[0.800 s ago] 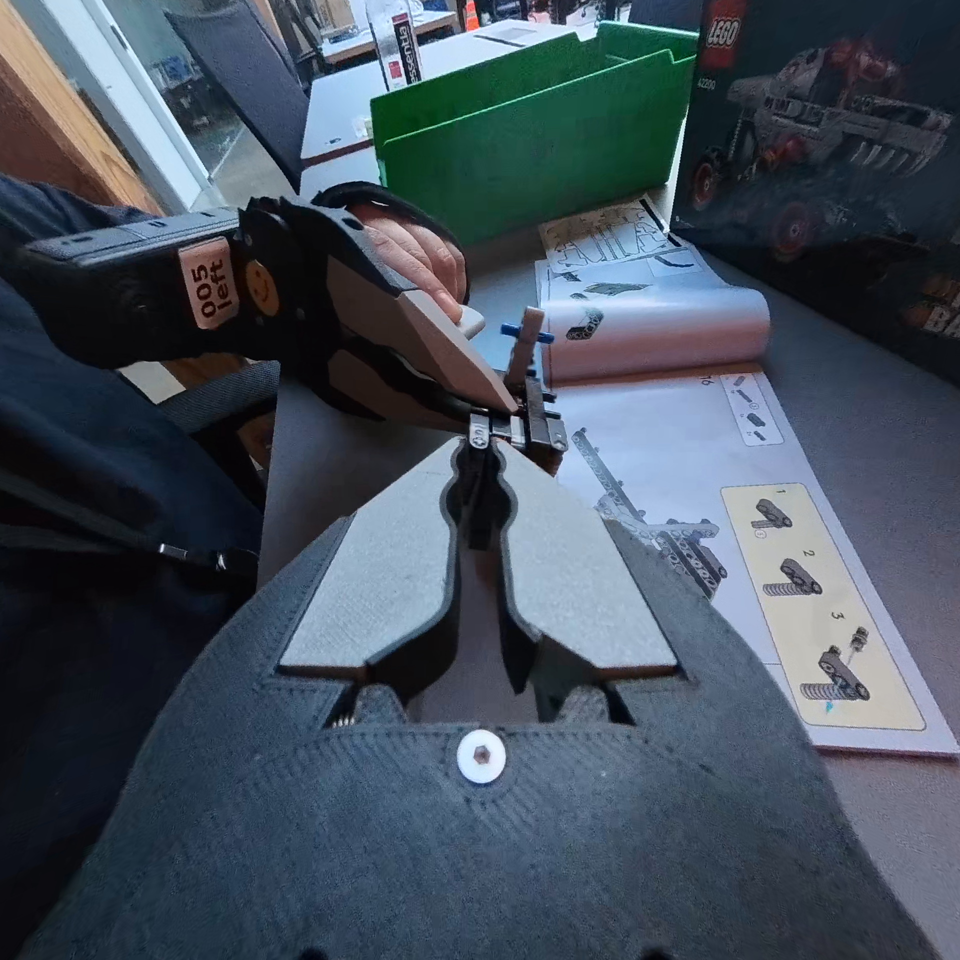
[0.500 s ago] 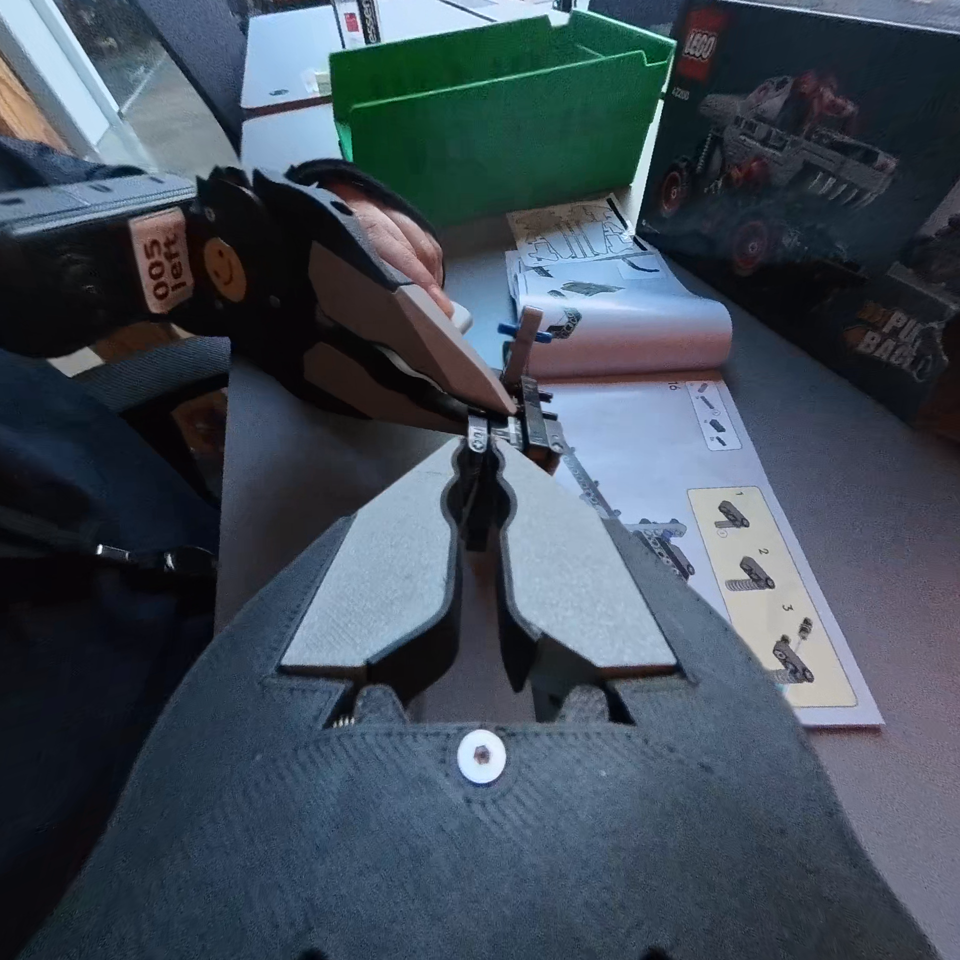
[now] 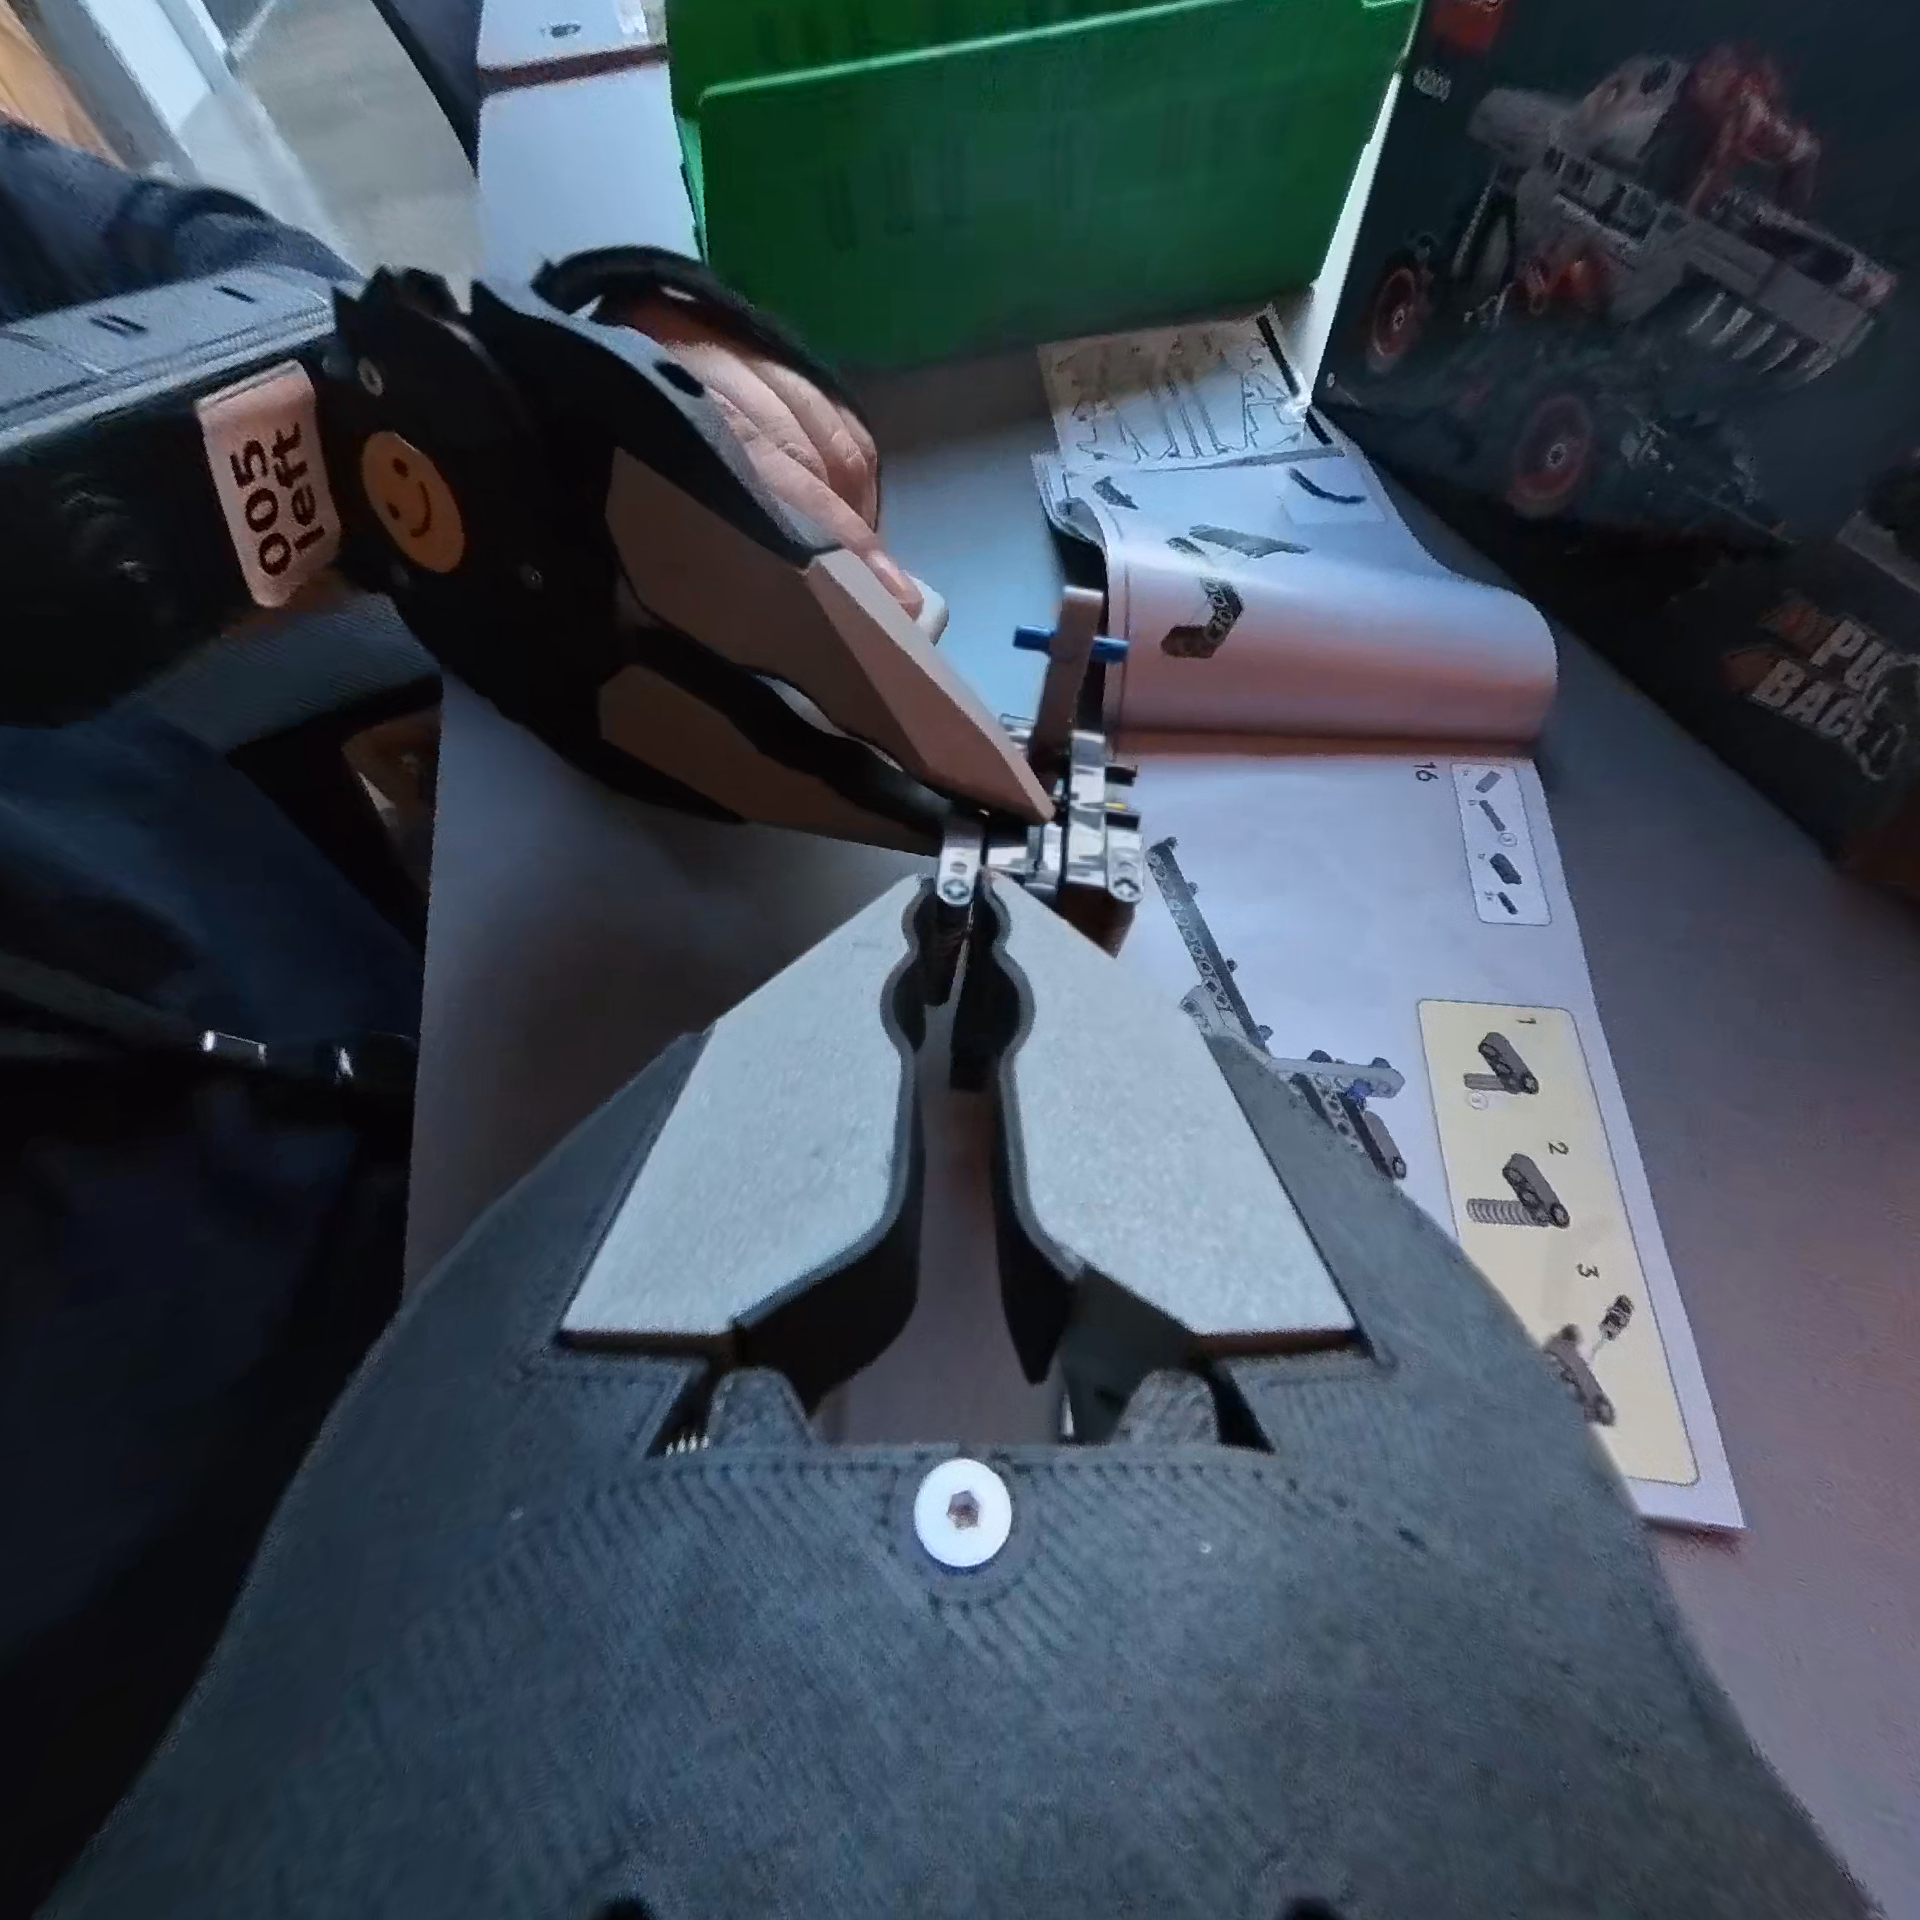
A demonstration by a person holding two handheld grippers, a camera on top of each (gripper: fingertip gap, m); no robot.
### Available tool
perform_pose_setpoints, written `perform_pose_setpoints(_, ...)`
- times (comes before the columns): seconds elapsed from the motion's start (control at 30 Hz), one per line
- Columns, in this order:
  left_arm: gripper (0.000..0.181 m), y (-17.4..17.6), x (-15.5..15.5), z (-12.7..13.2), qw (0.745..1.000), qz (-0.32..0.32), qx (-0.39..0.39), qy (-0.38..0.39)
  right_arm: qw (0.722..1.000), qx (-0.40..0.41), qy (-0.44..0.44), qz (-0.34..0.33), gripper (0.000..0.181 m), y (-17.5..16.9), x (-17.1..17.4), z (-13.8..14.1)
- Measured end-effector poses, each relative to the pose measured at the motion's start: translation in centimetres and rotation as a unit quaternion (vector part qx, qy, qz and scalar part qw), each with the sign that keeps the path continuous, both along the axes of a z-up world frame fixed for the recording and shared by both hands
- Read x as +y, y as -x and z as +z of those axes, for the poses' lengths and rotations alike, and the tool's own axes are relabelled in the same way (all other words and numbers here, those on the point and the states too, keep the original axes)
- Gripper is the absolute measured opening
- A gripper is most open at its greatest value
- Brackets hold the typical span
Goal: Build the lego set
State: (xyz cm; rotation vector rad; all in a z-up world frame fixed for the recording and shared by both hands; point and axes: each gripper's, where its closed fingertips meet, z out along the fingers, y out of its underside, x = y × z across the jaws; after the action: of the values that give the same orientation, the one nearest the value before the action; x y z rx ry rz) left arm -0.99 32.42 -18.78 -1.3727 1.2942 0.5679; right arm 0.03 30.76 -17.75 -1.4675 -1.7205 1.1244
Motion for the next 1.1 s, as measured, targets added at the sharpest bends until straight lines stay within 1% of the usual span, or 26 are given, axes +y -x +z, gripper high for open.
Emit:
perform_pose_setpoints(0.07,0.004,0.1,0.0,-0.1,1.0,0.009,-0.016,0.019,1.0,-0.003,-0.027,0.009,0.004,0.1,-0.2,-0.2)
perform_pose_setpoints(0.2,0.004,0.3,0.0,-0.4,0.999,0.018,-0.019,0.031,1.0,0.02,0.001,0.023,0.004,0.2,-0.3,-0.5)
perform_pose_setpoints(0.23,0.005,0.3,-0.2,-0.4,0.999,0.018,-0.021,0.033,0.999,0.027,-0.011,0.028,0.004,0.2,-0.5,-0.6)
perform_pose_setpoints(0.33,0.006,0.0,-0.5,-0.4,0.999,0.009,-0.023,0.032,0.997,0.026,-0.057,0.043,0.004,-0.2,-1.0,-0.8)
perform_pose_setpoints(0.4,0.006,-0.1,-0.5,-0.4,0.999,0.008,-0.023,0.032,0.997,0.029,-0.047,0.045,0.005,-0.3,-1.0,-0.8)
perform_pose_setpoints(0.5,0.005,-0.1,-0.6,-0.4,0.999,0.005,-0.023,0.031,0.996,0.028,-0.073,0.05,0.005,-0.4,-1.2,-0.9)
perform_pose_setpoints(0.6,0.008,-0.4,-0.7,-0.4,0.999,0.0,-0.029,0.032,0.995,0.033,-0.065,0.063,0.005,-0.6,-1.4,-0.8)
perform_pose_setpoints(0.73,0.008,-0.6,-0.9,-0.5,0.999,-0.005,-0.026,0.028,0.992,0.036,-0.093,0.078,0.005,-0.8,-1.7,-0.9)
perform_pose_setpoints(0.8,0.0,-0.6,-0.9,-0.5,0.999,-0.008,-0.024,0.026,0.991,0.036,-0.099,0.083,0.005,-0.8,-1.8,-1.0)
perform_pose_setpoints(0.83,0.006,-0.6,-1.0,-0.5,0.999,-0.008,-0.026,0.026,0.991,0.032,-0.094,0.089,0.0,-0.9,-2.0,-1.1)
perform_pose_setpoints(0.9,0.004,-0.7,-0.9,-0.5,0.999,-0.009,-0.024,0.022,0.991,0.035,-0.09,0.097,0.0,-0.7,-2.3,-1.1)
perform_pose_setpoints(0.97,0.004,-0.5,-0.8,-0.5,0.999,-0.009,-0.031,0.029,0.991,0.039,-0.097,0.084,0.0,-0.5,-2.1,-0.9)
perform_pose_setpoints(1.0,0.0,-0.4,-0.8,-0.5,0.999,-0.012,-0.037,0.033,0.993,0.045,-0.083,0.078,0.0,-0.4,-2.0,-0.7)
perform_pose_setpoints(1.03,0.005,-0.4,-0.7,-0.4,0.999,-0.012,-0.034,0.028,0.994,0.05,-0.072,0.069,0.0,-0.4,-1.6,-0.5)
perform_pose_setpoints(1.07,0.002,-0.4,-0.6,-0.4,0.999,-0.009,-0.026,0.021,0.995,0.054,-0.067,0.059,0.0,-0.4,-1.3,-0.3)
perform_pose_setpoints(1.1,0.007,-0.5,-0.6,-0.4,1.0,-0.011,-0.023,0.018,0.995,0.051,-0.062,0.061,0.0,-0.5,-1.3,-0.4)
